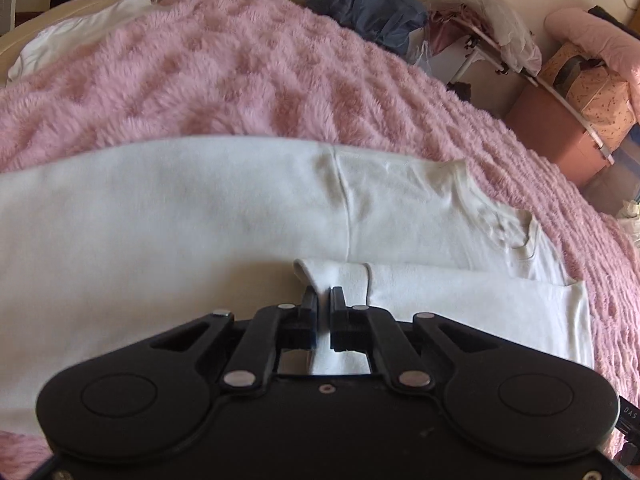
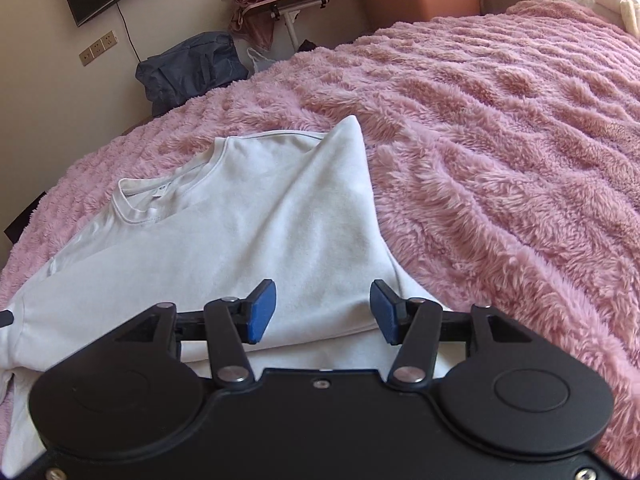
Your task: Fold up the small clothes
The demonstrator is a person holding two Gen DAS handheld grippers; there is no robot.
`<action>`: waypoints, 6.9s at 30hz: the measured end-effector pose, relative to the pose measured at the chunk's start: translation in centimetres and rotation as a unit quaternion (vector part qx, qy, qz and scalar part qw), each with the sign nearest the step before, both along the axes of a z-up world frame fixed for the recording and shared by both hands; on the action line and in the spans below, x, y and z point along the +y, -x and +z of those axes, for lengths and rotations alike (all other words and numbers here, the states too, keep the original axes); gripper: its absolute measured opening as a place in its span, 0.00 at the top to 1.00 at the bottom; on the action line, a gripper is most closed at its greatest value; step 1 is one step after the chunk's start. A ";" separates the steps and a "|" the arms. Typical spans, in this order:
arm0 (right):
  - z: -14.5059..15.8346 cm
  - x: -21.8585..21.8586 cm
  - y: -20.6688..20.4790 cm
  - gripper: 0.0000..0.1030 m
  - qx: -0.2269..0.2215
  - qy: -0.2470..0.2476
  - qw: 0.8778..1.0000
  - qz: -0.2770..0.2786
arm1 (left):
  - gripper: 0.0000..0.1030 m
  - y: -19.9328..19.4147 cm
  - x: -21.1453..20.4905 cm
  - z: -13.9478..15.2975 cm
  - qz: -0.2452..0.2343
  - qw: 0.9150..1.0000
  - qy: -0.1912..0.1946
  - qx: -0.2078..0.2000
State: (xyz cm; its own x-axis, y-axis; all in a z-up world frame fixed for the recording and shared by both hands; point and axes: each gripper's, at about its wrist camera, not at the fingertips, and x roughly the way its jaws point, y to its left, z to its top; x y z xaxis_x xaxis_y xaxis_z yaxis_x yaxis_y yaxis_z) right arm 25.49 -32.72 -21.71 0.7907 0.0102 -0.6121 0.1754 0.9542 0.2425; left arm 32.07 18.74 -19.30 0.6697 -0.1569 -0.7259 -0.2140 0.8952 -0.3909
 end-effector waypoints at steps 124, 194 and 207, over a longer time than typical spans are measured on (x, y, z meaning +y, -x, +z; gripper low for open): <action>2.0 -4.5 -4.6 0.92 -0.009 -0.005 0.994 0.106 | 0.66 5.6 -7.8 -2.7 0.040 0.999 -0.002 -0.025; 0.8 11.7 -14.6 0.60 0.023 0.070 0.890 0.451 | 0.61 5.9 -4.4 -4.3 0.010 0.998 0.056 -0.013; -0.4 12.5 -15.6 0.95 -0.005 0.136 0.898 0.417 | 0.80 6.6 -5.0 -3.7 0.040 0.999 -0.028 -0.022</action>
